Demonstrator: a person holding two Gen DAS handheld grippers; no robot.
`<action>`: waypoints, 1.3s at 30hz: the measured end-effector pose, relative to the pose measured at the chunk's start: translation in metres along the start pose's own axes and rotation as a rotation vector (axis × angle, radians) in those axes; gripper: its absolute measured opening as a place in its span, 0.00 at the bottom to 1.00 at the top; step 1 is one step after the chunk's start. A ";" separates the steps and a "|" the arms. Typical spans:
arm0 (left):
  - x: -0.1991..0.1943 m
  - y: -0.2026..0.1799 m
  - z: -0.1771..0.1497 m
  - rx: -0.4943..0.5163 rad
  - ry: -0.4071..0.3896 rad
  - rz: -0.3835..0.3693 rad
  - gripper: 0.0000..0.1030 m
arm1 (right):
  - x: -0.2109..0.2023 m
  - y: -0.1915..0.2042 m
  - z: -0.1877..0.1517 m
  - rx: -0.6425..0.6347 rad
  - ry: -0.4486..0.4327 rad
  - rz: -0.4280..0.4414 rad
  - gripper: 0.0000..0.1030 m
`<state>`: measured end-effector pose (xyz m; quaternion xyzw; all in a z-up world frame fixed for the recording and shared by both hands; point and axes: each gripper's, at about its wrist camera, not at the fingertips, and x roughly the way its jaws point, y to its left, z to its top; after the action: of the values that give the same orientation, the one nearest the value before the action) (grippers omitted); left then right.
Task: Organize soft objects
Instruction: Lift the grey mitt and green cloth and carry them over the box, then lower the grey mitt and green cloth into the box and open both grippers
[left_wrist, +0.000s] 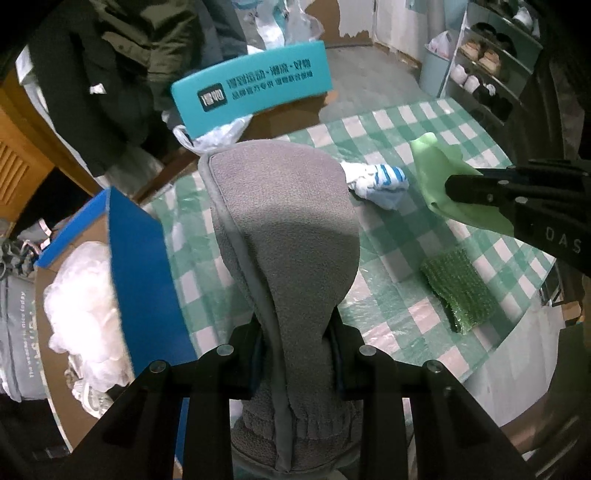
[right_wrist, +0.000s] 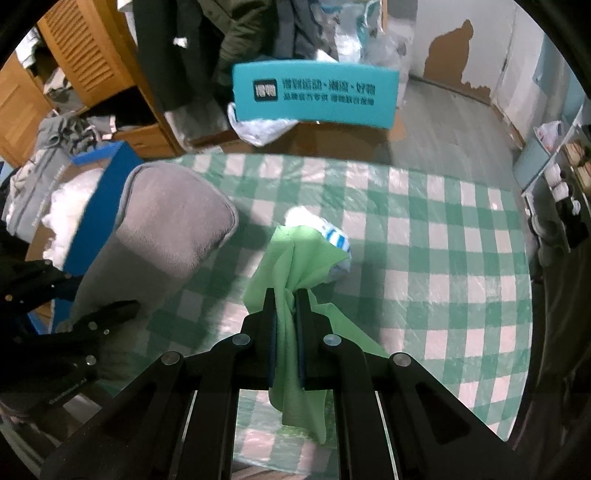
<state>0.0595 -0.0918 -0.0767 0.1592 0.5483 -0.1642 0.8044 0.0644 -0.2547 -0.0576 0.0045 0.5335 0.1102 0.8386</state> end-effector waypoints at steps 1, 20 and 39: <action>-0.003 0.002 0.000 -0.004 -0.007 0.000 0.28 | -0.002 0.002 0.002 -0.003 -0.007 0.004 0.06; -0.038 0.051 -0.010 -0.090 -0.085 0.016 0.28 | -0.028 0.058 0.019 -0.095 -0.070 0.059 0.06; -0.054 0.103 -0.040 -0.179 -0.115 0.073 0.28 | -0.023 0.130 0.036 -0.186 -0.078 0.143 0.06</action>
<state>0.0534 0.0227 -0.0322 0.0971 0.5075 -0.0940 0.8510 0.0639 -0.1283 -0.0050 -0.0312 0.4861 0.2185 0.8456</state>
